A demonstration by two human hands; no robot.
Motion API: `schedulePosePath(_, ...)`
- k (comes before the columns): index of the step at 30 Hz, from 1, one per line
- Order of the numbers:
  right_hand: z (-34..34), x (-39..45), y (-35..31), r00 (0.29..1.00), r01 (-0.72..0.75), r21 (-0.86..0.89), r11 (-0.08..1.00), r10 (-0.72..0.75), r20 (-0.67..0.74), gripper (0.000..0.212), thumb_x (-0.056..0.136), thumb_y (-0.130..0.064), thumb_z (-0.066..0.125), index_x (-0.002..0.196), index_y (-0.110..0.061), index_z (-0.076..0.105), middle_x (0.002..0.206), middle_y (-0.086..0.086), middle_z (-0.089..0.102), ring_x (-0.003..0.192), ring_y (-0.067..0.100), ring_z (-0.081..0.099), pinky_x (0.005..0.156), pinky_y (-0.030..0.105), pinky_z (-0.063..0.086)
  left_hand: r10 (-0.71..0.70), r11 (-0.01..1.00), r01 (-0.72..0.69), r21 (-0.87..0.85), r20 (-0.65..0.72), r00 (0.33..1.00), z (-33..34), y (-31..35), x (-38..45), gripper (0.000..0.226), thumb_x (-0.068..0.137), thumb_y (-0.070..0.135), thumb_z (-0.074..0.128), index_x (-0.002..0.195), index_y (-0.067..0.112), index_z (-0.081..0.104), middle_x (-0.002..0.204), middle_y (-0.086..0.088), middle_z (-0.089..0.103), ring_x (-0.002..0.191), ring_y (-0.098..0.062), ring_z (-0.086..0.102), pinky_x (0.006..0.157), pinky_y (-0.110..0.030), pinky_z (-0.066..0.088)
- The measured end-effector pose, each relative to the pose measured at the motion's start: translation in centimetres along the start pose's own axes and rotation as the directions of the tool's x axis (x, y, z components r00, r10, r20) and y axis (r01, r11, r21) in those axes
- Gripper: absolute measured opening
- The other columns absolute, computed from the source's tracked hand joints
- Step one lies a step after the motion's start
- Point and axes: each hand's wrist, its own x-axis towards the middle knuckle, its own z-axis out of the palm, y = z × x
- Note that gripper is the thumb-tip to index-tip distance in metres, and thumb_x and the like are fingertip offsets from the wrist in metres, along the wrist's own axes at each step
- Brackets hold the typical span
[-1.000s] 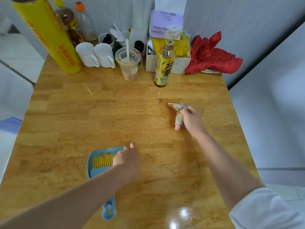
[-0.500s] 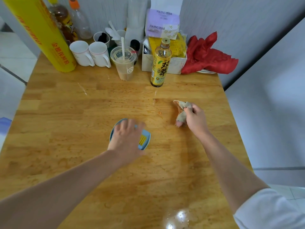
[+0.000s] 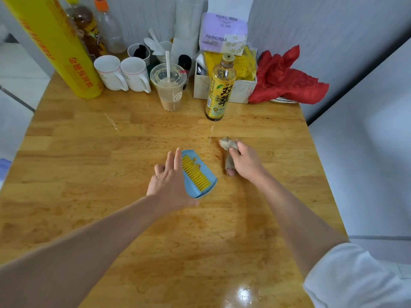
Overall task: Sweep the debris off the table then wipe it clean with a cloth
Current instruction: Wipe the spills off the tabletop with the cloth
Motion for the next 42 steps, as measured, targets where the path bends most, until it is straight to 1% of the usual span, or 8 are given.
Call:
schedulePosePath(4,1.0,-0.3,-0.4,0.997,0.044,0.028,0.999,-0.046,0.066,0.025,0.107,-0.024,0.039,0.121,-0.015,0.057,0.086,0.002,0.066,0.083,0.024,0.065,0.08,0.037,0.052,0.017,0.999,-0.018,0.026,0.025,1.0,-0.5,1.2,1.1,0.153,0.055,0.05,0.09,0.15,0.031,-0.027,0.164,0.011,-0.007,0.137,-0.044,0.026,0.092,-0.04,0.052)
schedulePosePath(8,0.9,-0.6,-0.3,0.994,-0.005,0.17,0.985,-0.013,0.105,0.021,0.103,-0.027,0.038,0.101,-0.026,0.058,0.077,-0.002,0.064,0.074,0.022,0.063,0.085,0.049,0.054,0.031,0.996,-0.031,0.084,-0.001,1.0,-1.3,2.4,1.4,0.151,0.054,0.052,0.091,0.152,0.032,-0.021,0.16,0.01,0.007,0.126,-0.043,0.04,0.072,-0.034,0.051)
schedulePosePath(16,-0.8,-2.5,-1.3,0.988,-0.153,0.509,0.847,0.144,0.057,0.022,0.107,-0.018,0.04,0.102,-0.017,0.061,0.083,0.007,0.067,0.073,0.019,0.064,0.068,0.03,0.051,0.009,0.992,-0.014,0.123,0.039,0.999,-1.6,2.5,1.7,0.151,0.052,0.06,0.089,0.153,0.033,-0.019,0.162,0.007,0.007,0.132,-0.043,0.041,0.083,-0.038,0.052)
schedulePosePath(19,-0.6,-2.3,-0.8,0.99,-0.133,0.429,0.893,0.141,0.013,0.02,0.106,-0.023,0.04,0.098,-0.025,0.059,0.088,0.006,0.067,0.082,0.022,0.066,0.079,0.037,0.054,0.005,0.992,-0.011,0.129,0.046,0.999,-1.4,2.4,1.6,0.152,0.051,0.061,0.089,0.152,0.034,-0.021,0.163,0.006,0.006,0.132,-0.043,0.042,0.084,-0.039,0.053)
schedulePosePath(26,0.7,-4.1,-2.1,0.994,-0.109,0.505,0.856,0.085,0.072,0.026,0.106,-0.014,0.038,0.089,-0.01,0.057,0.042,0.009,0.047,0.034,0.022,0.04,0.037,0.025,0.033,-0.016,0.981,0.006,0.194,0.051,0.999,-0.6,2.2,0.8,0.148,0.055,0.067,0.083,0.152,0.033,-0.024,0.155,-0.007,0.017,0.123,-0.038,0.044,0.07,-0.034,0.051)
schedulePosePath(31,-0.1,-5.1,-2.1,0.978,-0.162,0.555,0.816,0.207,-0.019,0.023,0.106,-0.015,0.043,0.092,-0.012,0.061,0.068,0.009,0.062,0.052,0.02,0.055,0.047,0.019,0.044,-0.05,0.968,0.037,0.249,0.048,0.998,-0.4,0.7,-0.9,0.144,0.059,0.067,0.079,0.152,0.03,-0.025,0.142,-0.015,0.025,0.117,-0.033,0.043,0.063,-0.03,0.048)
schedulePosePath(38,1.3,-6.4,-3.2,0.967,-0.143,0.49,0.86,0.227,-0.117,0.021,0.1,-0.029,0.046,0.092,-0.014,0.06,0.075,0.012,0.059,0.065,0.028,0.057,0.062,0.043,0.046,-0.183,0.937,0.155,0.313,0.063,0.981,-0.7,-4.4,-4.9,0.148,0.057,0.071,0.075,0.149,0.023,-0.031,0.131,-0.017,0.03,0.114,-0.029,0.041,0.083,-0.033,0.047)
schedulePosePath(42,2.7,-8.7,-6.1,0.981,-0.042,0.304,0.952,0.096,-0.167,0.017,0.107,-0.02,0.04,0.1,-0.013,0.054,0.077,-0.004,0.054,0.068,0.009,0.052,0.06,0.021,0.042,-0.356,0.903,0.305,0.303,0.131,0.925,-1.6,-8.6,-8.1,0.151,0.056,0.074,0.075,0.147,0.025,-0.035,0.145,-0.02,0.021,0.12,-0.032,0.042,0.086,-0.035,0.046)
